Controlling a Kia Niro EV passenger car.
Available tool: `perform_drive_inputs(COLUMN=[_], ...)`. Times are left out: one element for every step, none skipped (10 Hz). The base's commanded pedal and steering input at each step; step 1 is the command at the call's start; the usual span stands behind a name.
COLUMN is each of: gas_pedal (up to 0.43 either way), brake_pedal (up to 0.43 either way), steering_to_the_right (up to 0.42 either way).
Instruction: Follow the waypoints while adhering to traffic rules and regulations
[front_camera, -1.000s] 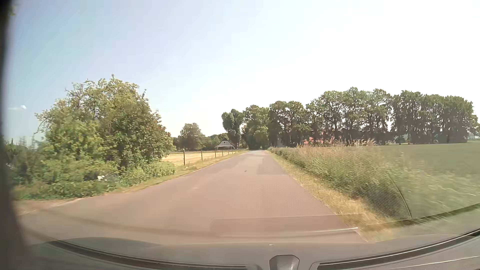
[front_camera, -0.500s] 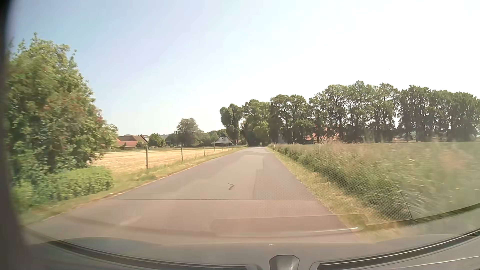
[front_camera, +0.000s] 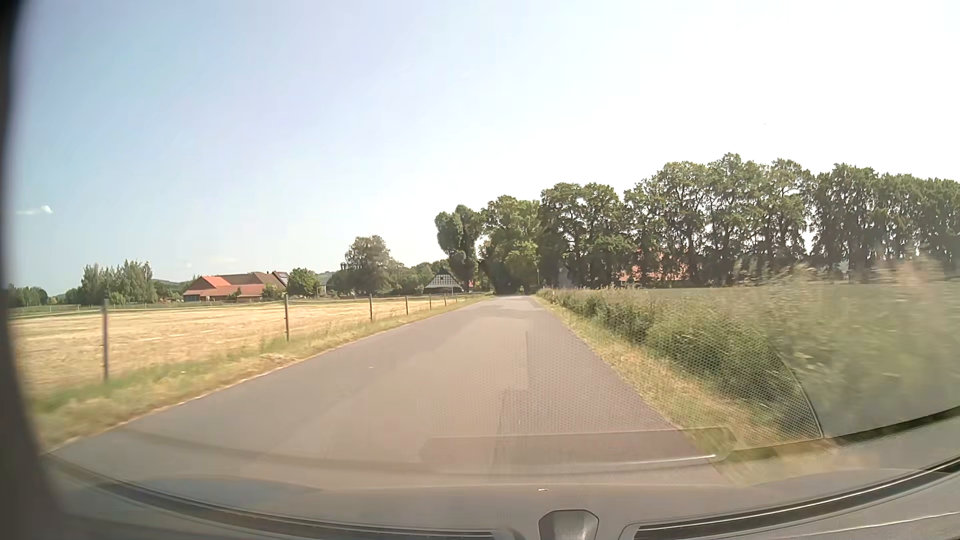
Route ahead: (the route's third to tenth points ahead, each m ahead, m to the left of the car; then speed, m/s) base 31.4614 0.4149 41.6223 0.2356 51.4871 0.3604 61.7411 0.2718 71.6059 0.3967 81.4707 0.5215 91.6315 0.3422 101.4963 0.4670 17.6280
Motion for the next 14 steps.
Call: perform_drive_inputs(gas_pedal=[0.189,0.189,0.189,0.189,0.189,0.189,0.189,0.189,0.189,0.189,0.189,0.189,0.189,0.189], brake_pedal=[0.006,0.006,0.006,0.006,0.006,0.006,0.006,0.006,0.006,0.006,0.006,0.006,0.006,0.006], steering_to_the_right=[0.003,0.004,0.004,0.004,0.004,0.004,0.004,0.004,0.004,0.004,0.003,0.004,0.003,0.004])
